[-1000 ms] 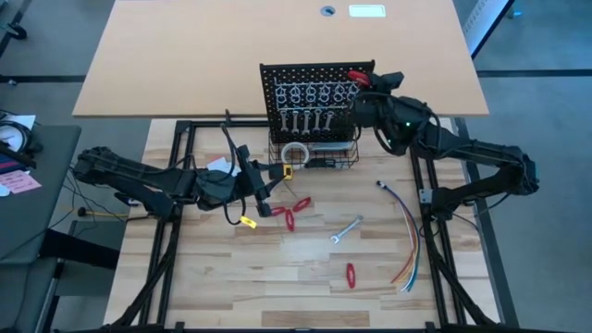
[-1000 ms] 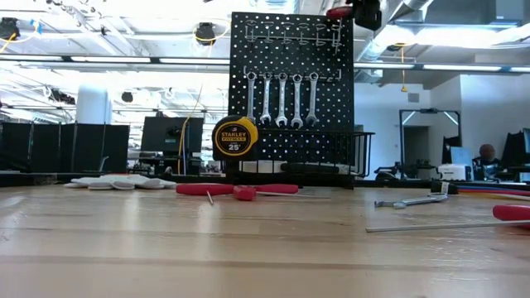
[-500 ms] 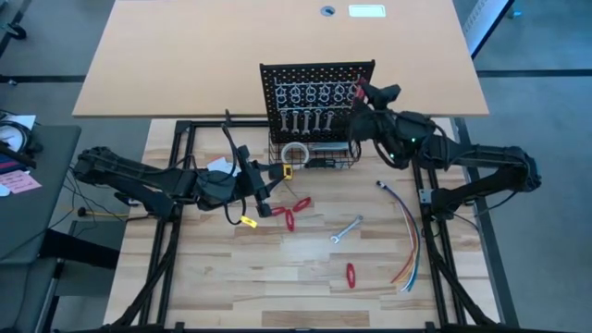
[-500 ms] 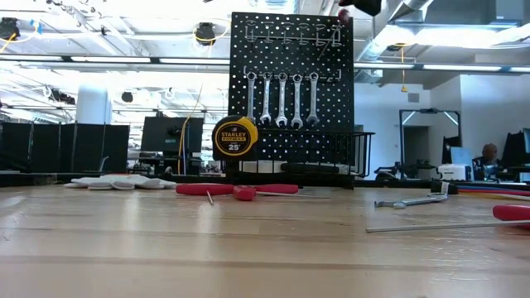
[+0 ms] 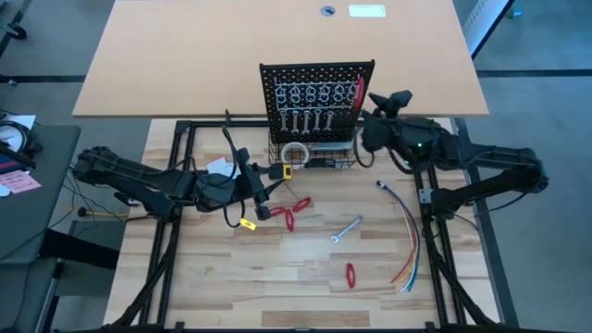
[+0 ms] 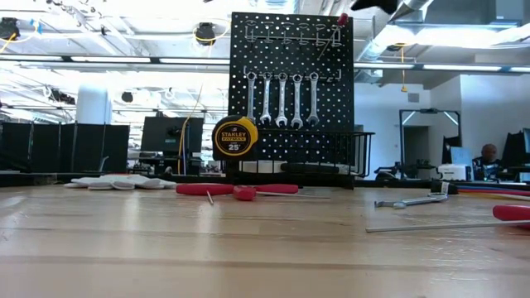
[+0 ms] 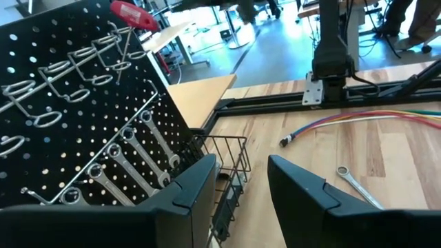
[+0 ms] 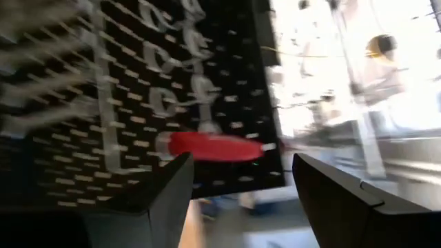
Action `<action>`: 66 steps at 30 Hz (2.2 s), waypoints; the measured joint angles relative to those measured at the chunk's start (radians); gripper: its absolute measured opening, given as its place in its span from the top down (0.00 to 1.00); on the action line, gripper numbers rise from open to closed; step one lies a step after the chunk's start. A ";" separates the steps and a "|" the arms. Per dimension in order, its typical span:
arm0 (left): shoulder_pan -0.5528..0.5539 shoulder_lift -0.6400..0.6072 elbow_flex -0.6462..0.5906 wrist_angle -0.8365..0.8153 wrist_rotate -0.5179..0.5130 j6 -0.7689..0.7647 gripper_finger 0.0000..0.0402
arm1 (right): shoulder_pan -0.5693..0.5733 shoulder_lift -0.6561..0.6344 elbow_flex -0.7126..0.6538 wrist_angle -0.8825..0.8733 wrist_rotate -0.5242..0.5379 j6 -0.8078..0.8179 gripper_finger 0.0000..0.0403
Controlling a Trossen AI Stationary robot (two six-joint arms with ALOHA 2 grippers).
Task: Hang tools onto peg board
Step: Hang the red allen wrench on the peg board
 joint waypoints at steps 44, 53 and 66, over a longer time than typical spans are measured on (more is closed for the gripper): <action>0.000 0.000 0.000 0.014 0.000 0.000 0.68 | -0.323 0.035 0.000 0.101 -0.502 0.925 0.56; 0.000 0.000 0.000 0.015 0.000 0.000 0.68 | -0.323 0.035 0.010 0.110 -0.501 0.900 0.82; 0.000 0.000 0.000 0.016 0.000 -0.005 0.68 | -0.306 0.034 0.163 -0.059 -0.502 0.857 0.94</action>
